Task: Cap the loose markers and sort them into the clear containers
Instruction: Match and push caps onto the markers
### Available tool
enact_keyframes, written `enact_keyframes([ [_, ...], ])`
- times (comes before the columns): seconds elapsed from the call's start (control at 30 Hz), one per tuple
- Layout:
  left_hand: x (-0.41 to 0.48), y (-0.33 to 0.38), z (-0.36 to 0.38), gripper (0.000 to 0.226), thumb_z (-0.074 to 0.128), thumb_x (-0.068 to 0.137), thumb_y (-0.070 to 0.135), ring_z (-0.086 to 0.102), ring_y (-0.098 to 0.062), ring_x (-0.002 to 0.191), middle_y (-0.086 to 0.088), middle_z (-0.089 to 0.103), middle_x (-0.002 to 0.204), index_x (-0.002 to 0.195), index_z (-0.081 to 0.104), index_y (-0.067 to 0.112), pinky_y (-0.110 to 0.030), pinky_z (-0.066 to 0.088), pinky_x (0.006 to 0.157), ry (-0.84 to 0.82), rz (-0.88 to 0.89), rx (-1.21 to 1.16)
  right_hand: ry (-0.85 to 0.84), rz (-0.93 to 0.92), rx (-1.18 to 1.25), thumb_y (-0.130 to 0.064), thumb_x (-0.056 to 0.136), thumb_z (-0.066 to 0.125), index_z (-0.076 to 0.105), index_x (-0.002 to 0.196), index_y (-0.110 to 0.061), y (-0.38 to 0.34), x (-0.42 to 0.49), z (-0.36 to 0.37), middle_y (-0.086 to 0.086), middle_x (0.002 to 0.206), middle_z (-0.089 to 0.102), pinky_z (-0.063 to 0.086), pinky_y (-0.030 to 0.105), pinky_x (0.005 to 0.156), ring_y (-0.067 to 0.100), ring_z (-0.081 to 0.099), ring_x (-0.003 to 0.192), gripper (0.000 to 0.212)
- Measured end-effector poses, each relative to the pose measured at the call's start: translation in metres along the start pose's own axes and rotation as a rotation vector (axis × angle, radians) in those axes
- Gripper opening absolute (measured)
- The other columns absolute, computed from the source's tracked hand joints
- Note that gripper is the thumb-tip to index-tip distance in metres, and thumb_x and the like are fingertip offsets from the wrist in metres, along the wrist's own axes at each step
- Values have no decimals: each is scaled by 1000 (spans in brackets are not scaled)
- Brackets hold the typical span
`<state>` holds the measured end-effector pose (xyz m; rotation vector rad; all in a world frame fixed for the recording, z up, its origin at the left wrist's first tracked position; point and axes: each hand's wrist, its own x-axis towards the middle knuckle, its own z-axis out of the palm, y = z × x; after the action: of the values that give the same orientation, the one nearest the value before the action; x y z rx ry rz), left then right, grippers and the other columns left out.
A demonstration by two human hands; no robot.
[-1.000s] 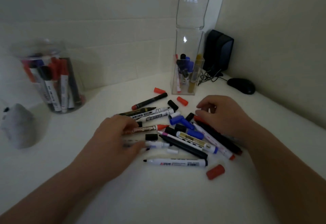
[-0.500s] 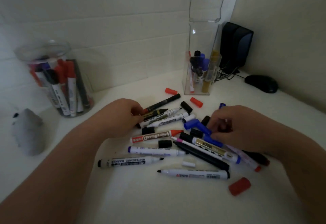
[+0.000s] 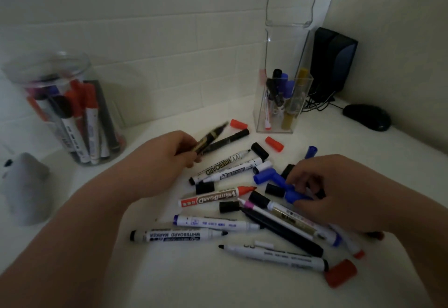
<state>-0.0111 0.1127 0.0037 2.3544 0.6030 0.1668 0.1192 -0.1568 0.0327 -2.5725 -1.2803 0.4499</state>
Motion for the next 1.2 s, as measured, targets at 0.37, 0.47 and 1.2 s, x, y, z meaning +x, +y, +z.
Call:
enact_keyframes([
  [0.37, -42, 43, 32, 38, 58, 90, 4, 68, -34, 78, -28, 66, 107, 127, 61, -1, -40, 60, 62, -654, -178, -1340, 136, -46, 1195, -21, 82, 55, 77, 99, -20, 0, -4, -1, 16, 69, 47, 32, 30, 50, 24, 36, 51, 28],
  [0.47, -42, 43, 36, 44, 62, 82, 5, 57, -25, 62, -22, 64, 91, 125, 65, 1, -34, 52, 53, -560, -168, -1317, 163, -60, 1322, -16, 81, 58, 75, 93, -15, 1, 3, 4, 10, 63, 43, 28, 24, 41, 19, 30, 48, 20],
  [1.2, -50, 55, 41, 29, 69, 77, 23, 30, -13, 45, -5, 54, 57, 100, 78, 9, -20, 31, 40, -383, -36, -910, 75, -188, 1046, -22, 81, 67, 73, 98, -17, 4, -5, 9, 7, 68, 63, 41, 24, 45, 15, 45, 47, 19],
])
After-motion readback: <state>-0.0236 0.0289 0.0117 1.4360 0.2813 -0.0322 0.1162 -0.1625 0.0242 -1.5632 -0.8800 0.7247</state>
